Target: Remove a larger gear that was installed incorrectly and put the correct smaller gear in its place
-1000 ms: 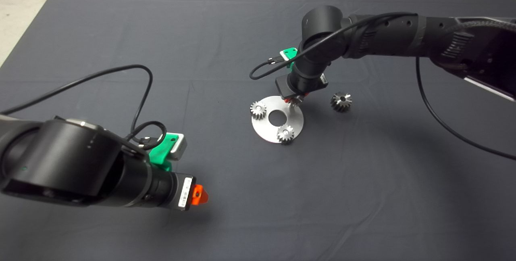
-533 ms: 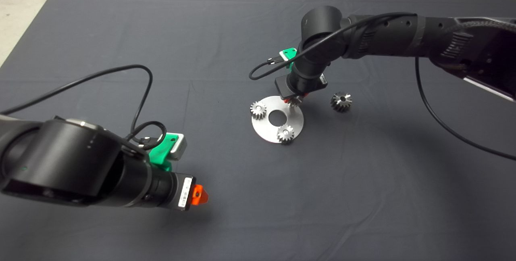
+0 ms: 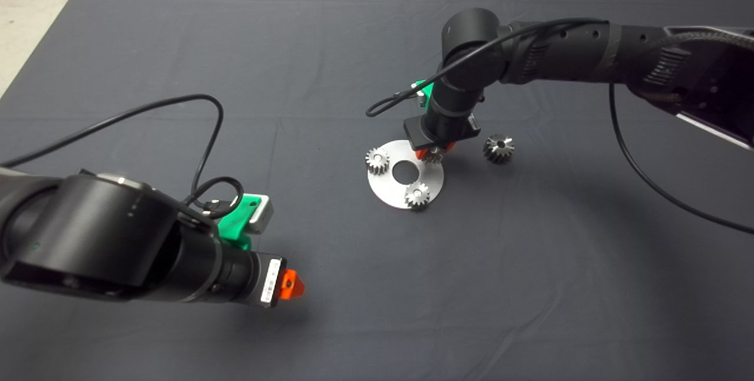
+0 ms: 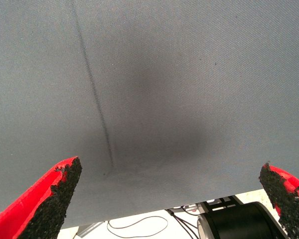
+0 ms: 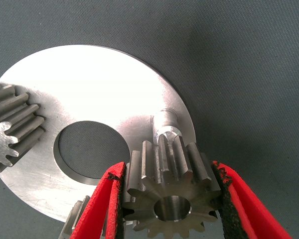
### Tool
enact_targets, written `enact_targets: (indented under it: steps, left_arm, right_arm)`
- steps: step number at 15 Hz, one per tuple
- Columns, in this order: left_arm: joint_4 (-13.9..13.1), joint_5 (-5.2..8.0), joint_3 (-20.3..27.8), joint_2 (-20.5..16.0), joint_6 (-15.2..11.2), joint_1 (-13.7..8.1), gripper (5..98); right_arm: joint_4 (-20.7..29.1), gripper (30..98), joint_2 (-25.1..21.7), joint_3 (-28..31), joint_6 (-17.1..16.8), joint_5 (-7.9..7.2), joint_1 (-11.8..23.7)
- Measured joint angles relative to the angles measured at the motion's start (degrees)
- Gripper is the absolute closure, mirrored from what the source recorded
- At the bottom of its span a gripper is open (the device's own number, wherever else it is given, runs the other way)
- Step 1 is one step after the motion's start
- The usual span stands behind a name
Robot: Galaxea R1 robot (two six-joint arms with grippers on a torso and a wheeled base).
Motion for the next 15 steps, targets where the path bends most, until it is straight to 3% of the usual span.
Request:
enact_targets:
  steps: [10,15]
  left_arm:
    - [0.0,-0.02,-0.1,0.0,0.9,0.0,11.5]
    - [0.0,-0.01,-2.2,0.0,1.2,0.0,11.5]
  right_arm:
    - [0.9,91.3,0.0,-0.7,0.0,0.02,0.1]
    - [3.6,91.5,0.4,-4.6,-0.7,0.30,0.7]
